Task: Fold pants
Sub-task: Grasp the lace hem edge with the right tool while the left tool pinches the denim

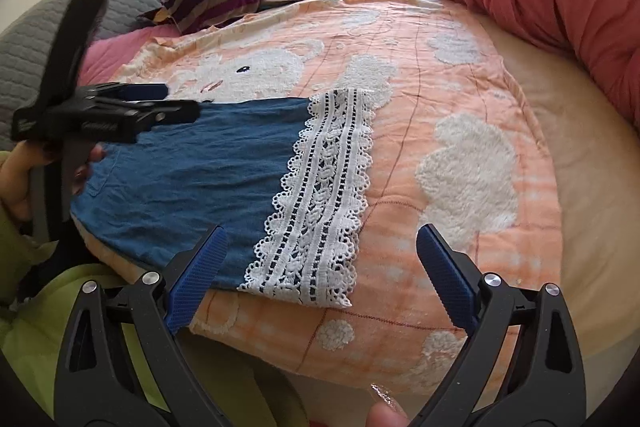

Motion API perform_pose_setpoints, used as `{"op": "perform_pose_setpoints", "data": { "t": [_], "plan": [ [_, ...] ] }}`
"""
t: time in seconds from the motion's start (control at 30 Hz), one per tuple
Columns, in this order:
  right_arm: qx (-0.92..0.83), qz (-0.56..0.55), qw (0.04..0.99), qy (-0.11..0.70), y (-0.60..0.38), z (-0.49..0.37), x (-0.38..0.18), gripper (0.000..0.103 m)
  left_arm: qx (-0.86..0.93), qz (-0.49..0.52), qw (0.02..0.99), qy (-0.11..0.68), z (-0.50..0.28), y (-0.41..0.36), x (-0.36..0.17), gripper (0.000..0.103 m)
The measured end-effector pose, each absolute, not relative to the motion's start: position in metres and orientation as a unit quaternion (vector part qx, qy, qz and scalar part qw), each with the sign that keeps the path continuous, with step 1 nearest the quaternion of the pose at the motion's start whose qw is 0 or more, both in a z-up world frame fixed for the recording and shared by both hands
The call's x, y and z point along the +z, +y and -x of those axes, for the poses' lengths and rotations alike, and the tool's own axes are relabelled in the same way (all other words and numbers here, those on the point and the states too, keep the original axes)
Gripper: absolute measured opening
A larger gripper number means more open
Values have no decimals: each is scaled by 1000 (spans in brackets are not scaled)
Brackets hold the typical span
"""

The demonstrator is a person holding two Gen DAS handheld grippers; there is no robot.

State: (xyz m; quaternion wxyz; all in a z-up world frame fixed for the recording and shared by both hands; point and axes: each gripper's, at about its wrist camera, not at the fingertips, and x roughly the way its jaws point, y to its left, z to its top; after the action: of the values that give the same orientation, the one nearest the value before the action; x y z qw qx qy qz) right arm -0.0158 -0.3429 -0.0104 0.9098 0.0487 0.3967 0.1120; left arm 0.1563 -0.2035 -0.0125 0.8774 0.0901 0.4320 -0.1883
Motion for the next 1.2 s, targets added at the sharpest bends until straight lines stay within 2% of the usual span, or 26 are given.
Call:
{"op": "perform_pose_setpoints", "data": {
  "t": [0.27, 0.47, 0.53, 0.63, 0.7, 0.73, 0.77, 0.97, 1.1, 1.13, 1.2],
  "plan": [
    [131, -68, 901, 408, -337, 14, -23, 89, -200, -87, 858, 465, -210, -225, -31, 98],
    [130, -76, 895, 419, -337, 10, -33, 85, -223, -108, 851, 464, -231, -249, -39, 98],
    [123, -74, 895, 423, -336, 7, -35, 83, -237, -110, 846, 466, -236, -259, -44, 98],
    [118, -73, 895, 423, -336, 5, -36, 72, -252, -116, 840, 467, -240, -268, -52, 97],
    [124, -72, 895, 423, -334, 5, -36, 62, -264, -115, 831, 477, -243, -272, -61, 94],
    [127, -75, 896, 420, -333, 5, -35, 60, -273, -109, 826, 482, -244, -273, -65, 84],
    [130, -77, 896, 417, -332, 6, -34, 60, -289, -96, 818, 489, -245, -273, -69, 79],
    [130, -82, 893, 423, -330, -2, -41, 60, -319, -86, 804, 494, -249, -276, -78, 80],
    [121, -95, 893, 424, -326, -8, -46, 67, -326, -99, 799, 496, -252, -282, -81, 80],
    [118, -90, 893, 425, -323, -10, -47, 67, -329, -100, 798, 496, -251, -284, -81, 78],
    [115, -80, 894, 426, -320, -11, -47, 67, -337, -101, 794, 495, -249, -287, -80, 65]
  ]
}}
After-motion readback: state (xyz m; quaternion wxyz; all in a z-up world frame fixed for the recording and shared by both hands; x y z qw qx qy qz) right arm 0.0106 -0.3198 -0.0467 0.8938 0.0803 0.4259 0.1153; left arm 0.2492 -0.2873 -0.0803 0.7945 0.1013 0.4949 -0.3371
